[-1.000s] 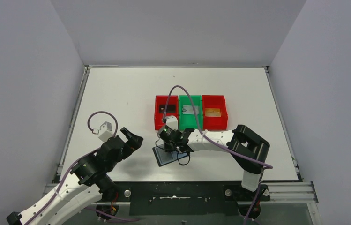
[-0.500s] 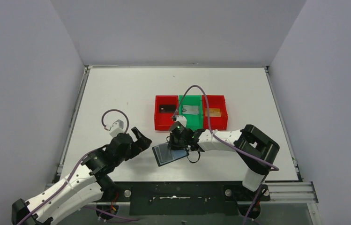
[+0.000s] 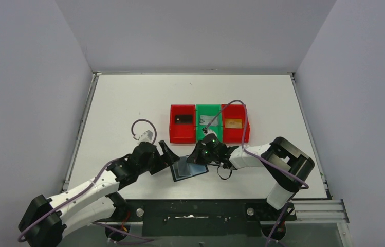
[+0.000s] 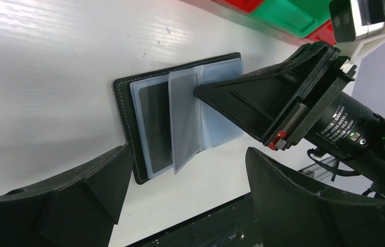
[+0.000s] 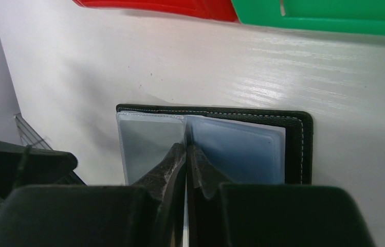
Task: Take the credit cards out of the card holder
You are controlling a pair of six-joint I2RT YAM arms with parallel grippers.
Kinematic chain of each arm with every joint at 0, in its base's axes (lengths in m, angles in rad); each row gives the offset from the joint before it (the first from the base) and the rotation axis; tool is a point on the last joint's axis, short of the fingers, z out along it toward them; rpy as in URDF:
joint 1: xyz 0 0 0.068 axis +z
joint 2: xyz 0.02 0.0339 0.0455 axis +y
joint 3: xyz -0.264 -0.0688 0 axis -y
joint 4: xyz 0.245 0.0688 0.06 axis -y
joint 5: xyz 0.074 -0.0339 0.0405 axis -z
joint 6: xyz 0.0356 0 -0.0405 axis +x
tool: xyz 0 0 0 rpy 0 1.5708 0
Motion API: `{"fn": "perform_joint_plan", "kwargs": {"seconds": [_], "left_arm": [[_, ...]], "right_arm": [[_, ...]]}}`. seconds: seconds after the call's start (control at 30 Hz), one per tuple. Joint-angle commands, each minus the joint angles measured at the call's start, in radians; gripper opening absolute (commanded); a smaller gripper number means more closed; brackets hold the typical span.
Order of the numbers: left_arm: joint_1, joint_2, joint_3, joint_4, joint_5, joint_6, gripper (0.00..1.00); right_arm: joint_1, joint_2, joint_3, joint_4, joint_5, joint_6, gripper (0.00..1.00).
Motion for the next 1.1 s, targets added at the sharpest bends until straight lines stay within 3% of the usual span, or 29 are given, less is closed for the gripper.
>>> {"fn": "perform_joint_plan", "kwargs": {"seconds": [0.0,0.23,0.6,0.83,0.93,1.07], "left_arm": [[0.012,0.079,-0.003,0.185,0.097,-0.009,0.79],[0.018,0.186,-0.041,0.374,0.168,-0.036,0.74],[0.024,0.376,-0.015,0.46,0.228,-0.038,0.63],[0.021,0.433,0.015,0.562,0.3,-0.017,0.4],[0.021,0.447,0.034,0.563,0.322,-0.003,0.35],[0.021,0.447,0.051,0.564,0.342,0.005,0.32]], "right_arm": [[-0.019,-0.022,-0.043,0.024,0.024,0.029,0.0],[-0.038,-0.022,-0.072,0.036,0.024,0.045,0.0],[-0.056,-0.016,-0.091,0.052,0.011,0.051,0.0],[-0.057,-0.018,-0.09,0.062,0.001,0.048,0.01],[-0.059,-0.028,-0.086,0.076,-0.023,0.046,0.05],[-0.061,-0.116,-0.037,-0.001,-0.03,0.024,0.2]]}}
